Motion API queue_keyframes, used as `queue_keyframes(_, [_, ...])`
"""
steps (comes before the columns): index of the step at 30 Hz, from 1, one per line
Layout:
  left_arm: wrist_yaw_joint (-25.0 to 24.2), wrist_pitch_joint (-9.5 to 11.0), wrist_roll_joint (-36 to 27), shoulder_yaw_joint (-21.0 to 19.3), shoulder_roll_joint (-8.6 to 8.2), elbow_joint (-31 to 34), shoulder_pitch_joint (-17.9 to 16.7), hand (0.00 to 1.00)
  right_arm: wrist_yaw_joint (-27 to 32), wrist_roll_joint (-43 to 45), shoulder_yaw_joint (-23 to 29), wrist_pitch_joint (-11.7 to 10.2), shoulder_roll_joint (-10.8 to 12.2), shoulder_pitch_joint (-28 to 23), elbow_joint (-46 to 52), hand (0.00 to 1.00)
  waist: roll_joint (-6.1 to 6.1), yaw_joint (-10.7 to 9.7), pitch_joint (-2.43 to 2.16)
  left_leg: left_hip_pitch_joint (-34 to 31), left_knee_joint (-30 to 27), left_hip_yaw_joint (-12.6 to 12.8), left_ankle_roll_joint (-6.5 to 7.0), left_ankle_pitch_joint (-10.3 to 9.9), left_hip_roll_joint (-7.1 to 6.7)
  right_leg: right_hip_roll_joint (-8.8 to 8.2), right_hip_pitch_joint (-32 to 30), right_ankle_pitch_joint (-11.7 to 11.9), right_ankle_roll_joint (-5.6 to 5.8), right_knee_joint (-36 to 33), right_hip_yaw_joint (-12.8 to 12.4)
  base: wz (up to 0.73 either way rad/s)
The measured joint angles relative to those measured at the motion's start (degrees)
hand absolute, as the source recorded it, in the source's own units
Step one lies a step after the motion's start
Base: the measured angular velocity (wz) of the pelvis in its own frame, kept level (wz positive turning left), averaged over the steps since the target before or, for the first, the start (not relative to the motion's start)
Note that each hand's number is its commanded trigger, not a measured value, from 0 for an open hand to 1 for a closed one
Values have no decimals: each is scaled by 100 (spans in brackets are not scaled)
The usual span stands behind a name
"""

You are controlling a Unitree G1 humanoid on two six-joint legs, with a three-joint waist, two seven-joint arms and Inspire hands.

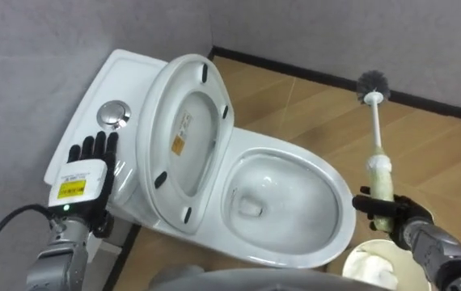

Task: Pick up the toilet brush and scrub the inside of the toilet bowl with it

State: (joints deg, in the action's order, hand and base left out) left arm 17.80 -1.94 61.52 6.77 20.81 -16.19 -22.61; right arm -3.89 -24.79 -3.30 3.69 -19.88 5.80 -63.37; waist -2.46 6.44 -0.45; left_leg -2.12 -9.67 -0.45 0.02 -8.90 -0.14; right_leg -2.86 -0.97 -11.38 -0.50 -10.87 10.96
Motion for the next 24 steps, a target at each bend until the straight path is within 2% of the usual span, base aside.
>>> queue_keyframes(2, [281, 1, 4, 10, 13, -135, 84, 0, 4, 424, -30, 5, -3, 112, 123, 100, -107, 67, 41, -55, -1, -2, -19, 12, 19, 13, -59, 2, -13, -72, 17, 0])
queue_keyframes(4, [495, 8, 4, 17, 27, -236, 167, 0, 17, 767, -142, 3, -31, 238, 228, 100, -191, 76, 36, -134, -4, -5, -38, 23, 36, 28, -140, 10, -33, -82, 29, 0])
queue_keyframes(6, [648, 44, 4, 20, 27, -341, 310, 0, 58, 1051, -273, -6, -54, 286, 364, 100, -278, 146, 84, -153, -13, -10, -50, 31, 52, 43, -150, 19, -47, -79, 35, 2])
queue_keyframes(8, [752, 53, 4, 20, 28, -358, 422, 0, 55, 1471, -459, -11, -67, 301, 527, 100, -368, 189, 54, -248, -47, -13, -59, 37, 63, 55, -215, 27, -62, -80, 43, 6])
queue_keyframes(11, [839, 53, 28, 19, 31, -372, 540, 0, -47, 2120, -565, -10, -69, 369, 600, 100, -462, 207, 97, -355, -145, -13, -59, 36, 61, 46, -255, 35, -71, -82, 111, 10])
queue_keyframes(15, [881, 76, 57, 34, 79, -413, 670, 0, -173, 2884, -715, -10, -101, 480, 600, 100, -483, 251, 100, -539, -209, -4, -59, 36, 72, 49, -430, 49, -84, -92, 124, 1])
queue_keyframes(20, [931, 117, 61, 167, 96, -652, 987, 0, -432, 3861, -1297, -8, -220, 405, 594, 100, -490, 340, 101, -681, -329, -3, -61, 38, 72, 60, -510, 70, -90, -98, 113, 4])
queue_keyframes(24, [940, 118, 63, 181, 127, -721, 1147, 0, -431, 4084, -1308, -68, -244, 408, 594, 100, -473, 355, 93, -800, -372, 26, -62, 38, 110, 89, -613, 105, -112, -104, 116, 1])
